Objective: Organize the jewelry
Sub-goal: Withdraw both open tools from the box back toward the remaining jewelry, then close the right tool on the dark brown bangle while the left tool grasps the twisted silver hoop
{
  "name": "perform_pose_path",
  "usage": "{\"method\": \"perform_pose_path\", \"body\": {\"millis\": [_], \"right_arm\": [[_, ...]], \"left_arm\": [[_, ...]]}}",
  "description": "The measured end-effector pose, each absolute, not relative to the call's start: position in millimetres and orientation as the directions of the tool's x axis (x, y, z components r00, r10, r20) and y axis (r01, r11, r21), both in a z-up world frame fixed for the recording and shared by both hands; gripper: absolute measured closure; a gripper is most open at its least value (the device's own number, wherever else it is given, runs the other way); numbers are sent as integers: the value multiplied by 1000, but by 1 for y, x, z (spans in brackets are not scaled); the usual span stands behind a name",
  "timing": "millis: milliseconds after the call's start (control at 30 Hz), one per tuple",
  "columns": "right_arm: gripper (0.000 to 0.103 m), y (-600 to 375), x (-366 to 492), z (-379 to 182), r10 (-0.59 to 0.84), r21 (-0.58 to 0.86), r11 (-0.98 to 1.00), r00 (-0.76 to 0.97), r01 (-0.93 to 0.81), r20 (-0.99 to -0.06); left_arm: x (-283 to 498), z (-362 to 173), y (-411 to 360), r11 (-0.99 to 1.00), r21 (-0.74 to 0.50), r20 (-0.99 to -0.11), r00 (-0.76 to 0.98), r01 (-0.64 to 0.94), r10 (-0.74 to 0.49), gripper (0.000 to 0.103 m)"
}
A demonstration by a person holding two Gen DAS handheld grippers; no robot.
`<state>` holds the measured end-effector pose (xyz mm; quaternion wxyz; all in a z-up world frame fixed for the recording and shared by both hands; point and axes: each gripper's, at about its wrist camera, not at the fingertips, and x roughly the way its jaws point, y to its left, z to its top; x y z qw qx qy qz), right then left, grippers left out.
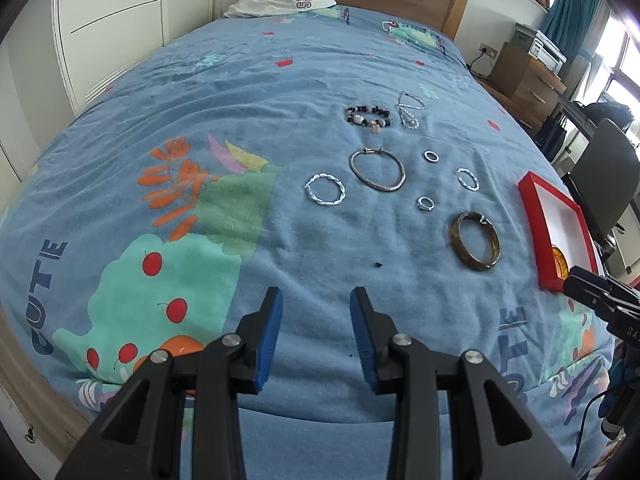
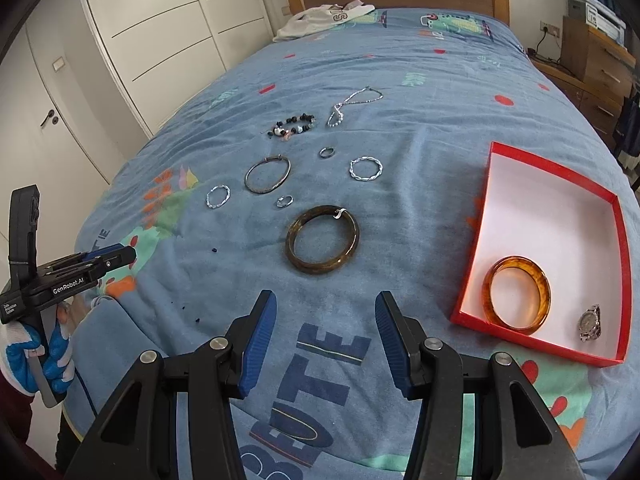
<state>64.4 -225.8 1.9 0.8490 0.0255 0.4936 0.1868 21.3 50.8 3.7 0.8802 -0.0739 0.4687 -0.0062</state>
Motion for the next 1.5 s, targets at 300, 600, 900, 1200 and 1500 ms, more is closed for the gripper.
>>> {"method": "perform_pose_path", "body": {"millis": [300, 600, 900, 1200, 1500], "right_arm": [[58, -213, 83, -12, 382, 261, 910, 412, -321, -827], [59, -200, 100, -29, 394, 280, 905, 383, -320, -836], [59, -203, 110, -42, 389, 291, 910, 371, -295, -843], [61, -207, 124, -47, 384, 297, 917, 381, -268, -841], [63, -209, 139, -53, 380, 302, 920, 378, -251, -844]], "left_arm": [[43, -12, 54, 986, -152, -836, 542, -75, -87, 70], [65, -22, 63, 984, -153, -842, 533, -93, -81, 70], [76, -36, 66, 983, -153, -855, 512, -99, -81, 70], [90, -40, 67, 982, -154, -856, 511, -106, -79, 70], [114, -38, 70, 982, -150, -845, 531, -116, -67, 70]]}}
